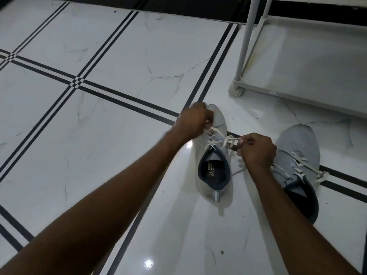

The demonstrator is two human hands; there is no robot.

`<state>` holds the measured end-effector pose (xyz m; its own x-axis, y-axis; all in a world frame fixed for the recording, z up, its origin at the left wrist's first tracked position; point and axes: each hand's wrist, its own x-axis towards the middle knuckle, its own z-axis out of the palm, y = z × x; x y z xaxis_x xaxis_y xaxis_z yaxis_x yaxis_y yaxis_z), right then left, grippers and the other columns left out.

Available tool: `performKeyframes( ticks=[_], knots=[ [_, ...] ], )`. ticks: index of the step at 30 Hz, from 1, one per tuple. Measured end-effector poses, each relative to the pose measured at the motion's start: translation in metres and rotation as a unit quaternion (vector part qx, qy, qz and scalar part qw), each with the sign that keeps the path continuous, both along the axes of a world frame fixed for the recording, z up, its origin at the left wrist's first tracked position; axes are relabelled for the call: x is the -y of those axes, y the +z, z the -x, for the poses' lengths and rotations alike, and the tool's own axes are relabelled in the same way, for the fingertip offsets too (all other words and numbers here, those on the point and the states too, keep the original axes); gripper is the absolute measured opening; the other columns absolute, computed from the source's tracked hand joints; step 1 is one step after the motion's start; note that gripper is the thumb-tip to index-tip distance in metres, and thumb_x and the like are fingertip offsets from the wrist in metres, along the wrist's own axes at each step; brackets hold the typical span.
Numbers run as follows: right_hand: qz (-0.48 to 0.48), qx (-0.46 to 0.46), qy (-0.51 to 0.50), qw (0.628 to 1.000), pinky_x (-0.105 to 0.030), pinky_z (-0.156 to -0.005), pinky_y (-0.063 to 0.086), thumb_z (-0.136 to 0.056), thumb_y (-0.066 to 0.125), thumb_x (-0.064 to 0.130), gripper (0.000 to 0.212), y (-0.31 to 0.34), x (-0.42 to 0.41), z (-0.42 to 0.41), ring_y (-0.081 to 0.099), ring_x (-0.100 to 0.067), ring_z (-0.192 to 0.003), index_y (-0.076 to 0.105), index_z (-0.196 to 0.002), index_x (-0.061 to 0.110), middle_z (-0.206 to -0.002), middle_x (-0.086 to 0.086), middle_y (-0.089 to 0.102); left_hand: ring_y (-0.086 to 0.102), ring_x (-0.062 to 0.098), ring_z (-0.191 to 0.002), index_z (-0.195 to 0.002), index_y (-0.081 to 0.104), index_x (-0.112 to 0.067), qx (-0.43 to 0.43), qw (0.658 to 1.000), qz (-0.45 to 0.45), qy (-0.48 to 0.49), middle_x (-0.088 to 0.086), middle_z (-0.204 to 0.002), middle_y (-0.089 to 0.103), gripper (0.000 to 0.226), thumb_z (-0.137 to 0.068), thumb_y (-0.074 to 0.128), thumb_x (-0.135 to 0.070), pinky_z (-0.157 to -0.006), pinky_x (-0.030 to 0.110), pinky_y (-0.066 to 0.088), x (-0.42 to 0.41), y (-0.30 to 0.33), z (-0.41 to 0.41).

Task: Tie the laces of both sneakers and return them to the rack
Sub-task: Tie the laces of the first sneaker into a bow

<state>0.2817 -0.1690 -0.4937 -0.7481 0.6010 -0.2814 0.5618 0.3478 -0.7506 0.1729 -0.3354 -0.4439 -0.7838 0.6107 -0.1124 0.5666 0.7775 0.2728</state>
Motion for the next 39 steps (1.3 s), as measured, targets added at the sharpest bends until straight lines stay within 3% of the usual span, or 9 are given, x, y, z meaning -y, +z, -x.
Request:
performKeyframes(
  ticks=[5, 8, 11, 15, 19, 25, 28, 31, 39],
  knots=[
    [-0.035, -0.012, -0.012, 0.999, -0.037, -0.067, 0.060, -0.075, 0.057, 0.016, 0.016, 0.006, -0.006, -0.007, 0.072, -0.027, -0.064, 0.073, -0.072, 0.019, -0.066, -0.003, 0.073, 0.062, 0.021, -0.093, -0.099, 0.078, -0.017, 0.130, 0.944, 0.279, 0.121, 0.002, -0.102, 0.071, 0.015, -0.086, 0.073, -0.019, -0.077, 0.032, 0.046, 0.094, 0.021, 0.013],
    [-0.086, -0.003, 0.022, 0.996, -0.031, -0.076, 0.054, -0.083, 0.064, 0.013, 0.020, 0.018, 0.008, -0.008, 0.072, -0.034, -0.085, 0.078, -0.095, 0.022, -0.090, -0.011, 0.077, 0.066, 0.024, -0.104, -0.105, 0.076, -0.014, 0.083, 0.972, 0.125, 0.183, 0.008, -0.114, 0.072, 0.020, -0.086, 0.074, -0.019, -0.079, 0.029, 0.044, 0.089, 0.011, -0.005],
    [-0.122, -0.005, 0.084, 0.989, -0.033, -0.083, 0.053, -0.086, 0.066, 0.013, 0.031, 0.027, 0.025, -0.007, 0.069, -0.034, -0.100, 0.075, -0.113, 0.027, -0.110, -0.009, 0.075, 0.067, 0.016, -0.099, -0.109, 0.075, -0.014, 0.134, 0.984, -0.041, 0.109, 0.005, -0.113, 0.075, 0.027, -0.083, 0.078, -0.018, -0.081, 0.024, 0.044, 0.042, 0.006, -0.036],
    [-0.104, -0.006, 0.156, 0.982, -0.026, -0.070, 0.046, -0.083, 0.068, 0.014, 0.021, 0.022, 0.031, -0.008, 0.070, -0.029, -0.090, 0.079, -0.098, 0.024, -0.098, -0.005, 0.077, 0.071, 0.024, -0.088, -0.097, 0.078, -0.013, 0.073, 0.989, -0.080, 0.098, 0.007, -0.094, 0.079, 0.014, -0.084, 0.073, -0.013, -0.074, 0.030, 0.050, 0.017, -0.008, -0.058],
    [-0.092, -0.026, 0.165, 0.982, -0.022, -0.066, 0.040, -0.078, 0.066, 0.006, 0.021, 0.014, 0.024, -0.010, 0.071, -0.023, -0.082, 0.079, -0.088, 0.019, -0.085, -0.004, 0.078, 0.069, 0.016, -0.078, -0.090, 0.080, -0.017, 0.132, 0.977, -0.112, 0.122, 0.001, -0.085, 0.078, 0.011, -0.081, 0.076, -0.012, -0.067, 0.027, 0.046, 0.027, -0.006, -0.051],
    [-0.130, -0.030, 0.167, 0.977, -0.029, -0.069, 0.045, -0.083, 0.066, 0.006, 0.012, 0.009, 0.016, -0.009, 0.068, -0.031, -0.083, 0.075, -0.084, 0.013, -0.086, -0.009, 0.075, 0.067, 0.019, -0.076, -0.090, 0.080, -0.015, 0.037, 0.994, -0.018, 0.097, 0.004, -0.085, 0.076, 0.018, -0.084, 0.069, -0.003, -0.065, 0.024, 0.040, 0.075, -0.017, -0.053],
    [-0.135, -0.020, 0.185, 0.973, -0.031, -0.069, 0.047, -0.083, 0.065, 0.005, 0.012, 0.012, 0.020, -0.011, 0.067, -0.031, -0.084, 0.073, -0.083, 0.014, -0.086, -0.009, 0.074, 0.071, 0.023, -0.083, -0.095, 0.080, -0.014, 0.083, 0.991, -0.001, 0.104, 0.005, -0.092, 0.077, 0.013, -0.087, 0.071, -0.010, -0.070, 0.024, 0.046, 0.078, -0.018, -0.061],
    [-0.112, -0.020, 0.226, 0.968, -0.025, -0.070, 0.043, -0.083, 0.065, 0.005, 0.015, 0.016, 0.027, -0.011, 0.067, -0.025, -0.085, 0.076, -0.087, 0.015, -0.088, -0.004, 0.075, 0.070, 0.014, -0.092, -0.106, 0.078, -0.015, 0.131, 0.977, -0.109, 0.129, 0.000, -0.103, 0.078, 0.025, -0.085, 0.071, -0.006, -0.076, 0.017, 0.047, 0.049, -0.008, -0.068],
    [-0.075, -0.056, 0.229, 0.969, -0.027, -0.070, 0.048, -0.080, 0.071, 0.007, 0.007, 0.018, 0.025, -0.015, 0.067, -0.019, -0.076, 0.074, -0.080, 0.014, -0.074, 0.001, 0.070, 0.072, 0.018, -0.081, -0.092, 0.078, -0.013, 0.215, 0.940, -0.176, 0.198, 0.003, -0.084, 0.077, 0.015, -0.091, 0.068, -0.025, -0.075, 0.033, 0.055, 0.039, -0.012, -0.070]
  ],
)
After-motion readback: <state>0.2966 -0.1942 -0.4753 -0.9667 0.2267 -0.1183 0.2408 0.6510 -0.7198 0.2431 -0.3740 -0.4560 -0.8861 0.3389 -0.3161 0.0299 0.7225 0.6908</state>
